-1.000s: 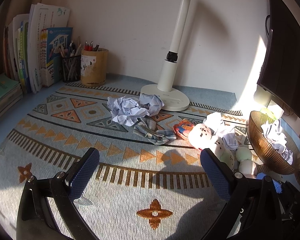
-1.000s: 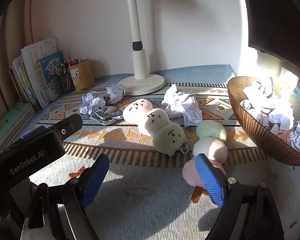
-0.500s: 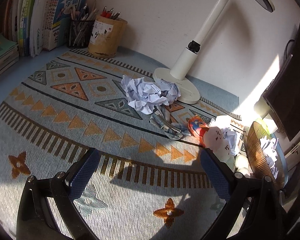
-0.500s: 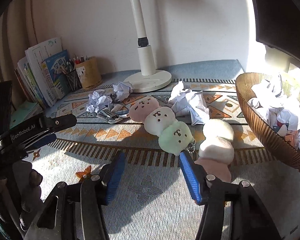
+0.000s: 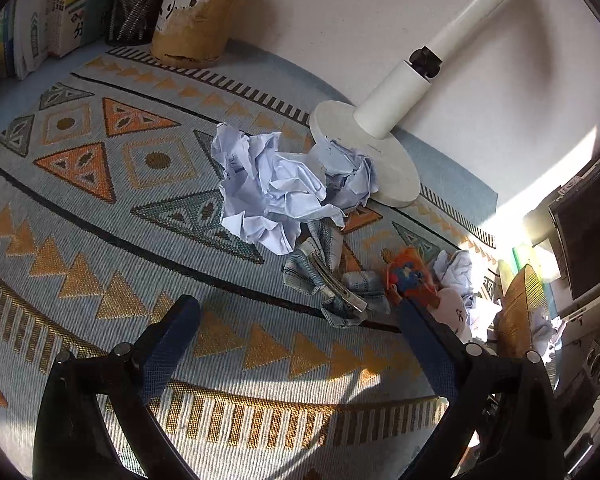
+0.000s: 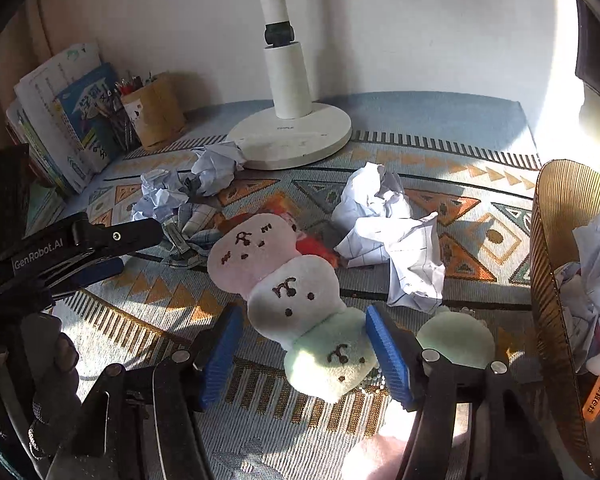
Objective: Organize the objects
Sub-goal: 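Grasp the grey plaid cloth with the left tool while the right tool grasps the dango plush, then hold the plaid cloth and dango plush lifted above the rug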
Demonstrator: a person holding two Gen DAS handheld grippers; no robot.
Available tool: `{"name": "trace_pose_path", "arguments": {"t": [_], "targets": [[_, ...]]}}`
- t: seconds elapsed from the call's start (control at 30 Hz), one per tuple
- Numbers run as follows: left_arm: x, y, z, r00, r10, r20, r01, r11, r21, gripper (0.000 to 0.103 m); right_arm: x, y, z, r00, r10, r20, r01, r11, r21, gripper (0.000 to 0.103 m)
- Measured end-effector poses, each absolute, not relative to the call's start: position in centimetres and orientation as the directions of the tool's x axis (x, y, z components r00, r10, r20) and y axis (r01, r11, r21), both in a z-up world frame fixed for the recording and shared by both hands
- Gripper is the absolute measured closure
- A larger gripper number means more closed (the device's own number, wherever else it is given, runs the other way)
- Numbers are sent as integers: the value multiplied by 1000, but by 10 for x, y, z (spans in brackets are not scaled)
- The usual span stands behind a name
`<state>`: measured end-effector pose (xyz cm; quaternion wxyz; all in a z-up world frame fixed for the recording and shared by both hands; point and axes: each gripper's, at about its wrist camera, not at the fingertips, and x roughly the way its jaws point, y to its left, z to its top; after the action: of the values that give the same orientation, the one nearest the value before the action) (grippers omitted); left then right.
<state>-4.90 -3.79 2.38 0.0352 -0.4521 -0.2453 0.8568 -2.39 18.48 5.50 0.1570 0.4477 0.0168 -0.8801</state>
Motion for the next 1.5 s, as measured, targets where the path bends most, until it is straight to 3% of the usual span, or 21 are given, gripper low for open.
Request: {"name": "trace_pose_path", "arguments": {"t": [0.1, 0.2, 0.27, 0.33, 0.37, 0.4, 0.63, 0.8, 0.83, 0.87, 0.9, 1.0, 1.03, 1.07, 1.13, 1.23, 1.4, 1.5], "targets": [[-61, -16, 32, -604, 242, -759, 113, -917, -383, 27, -31, 186, 47, -520, -290, -803, 305, -942, 143, 35], [-67, -2, 27, -586, 196, -786, 107, -943, -315, 41, -27, 187, 48, -523, -297, -799, 295, -943, 157, 42], [-63, 3, 27, -595, 150, -790, 80, -967, -244, 63, -20, 190, 56, -535, -326, -779, 283, -939, 198, 45], [-56, 1, 30, -594, 204, -778, 17, -964, -267, 77, -13, 194, 66, -534, -364, -763, 263, -929, 259, 45], [-50, -1, 33, -598, 220, -771, -4, -962, -271, 89, -9, 195, 72, -528, -377, -761, 247, -925, 287, 46], [-45, -5, 37, -601, 236, -764, -34, -962, -270, 93, -4, 196, 77, -522, -394, -756, 233, -919, 319, 45], [18, -17, 59, -546, 334, -768, -254, -940, -228, 93, 37, 200, 76, -479, -425, -768, 111, -897, 427, 45], [44, -26, 60, -513, 351, -783, -323, -924, -203, 92, 38, 199, 66, -518, -355, -778, 63, -923, 380, 45], [45, -27, 60, -529, 339, -778, -307, -931, -197, 85, 37, 200, 66, -543, -330, -772, 54, -932, 360, 44], [43, -26, 60, -539, 346, -768, -298, -931, -210, 67, 36, 200, 65, -560, -304, -770, 42, -939, 341, 44], [41, -24, 60, -546, 356, -758, -290, -930, -228, 61, 33, 201, 62, -571, -295, -766, 36, -941, 336, 44], [22, -11, 60, -600, 309, -738, -244, -949, -199, 28, 26, 206, 53, -589, -306, -748, 40, -935, 351, 43], [13, -6, 59, -622, 276, -733, -230, -959, -166, 14, 24, 205, 51, -593, -315, -741, 53, -934, 354, 44], [5, -3, 58, -641, 246, -727, -219, -967, -133, 11, 24, 205, 50, -597, -317, -736, 66, -935, 349, 43], [-13, 1, 53, -618, 228, -752, -218, -969, -115, 11, 26, 201, 49, -611, -314, -726, 94, -940, 328, 42], [-19, 6, 46, -516, 362, -776, -307, -924, -227, 11, 28, 202, 50, -610, -369, -701, 135, -920, 367, 38], [25, 23, 48, -429, 516, -742, -491, -822, -288, 16, 34, 220, 49, -621, -447, -643, 143, -872, 468, 37], [48, 25, 60, -482, 460, -745, -522, -834, -177, 14, 35, 219, 50, -621, -452, -640, 147, -869, 472, 36]]}}
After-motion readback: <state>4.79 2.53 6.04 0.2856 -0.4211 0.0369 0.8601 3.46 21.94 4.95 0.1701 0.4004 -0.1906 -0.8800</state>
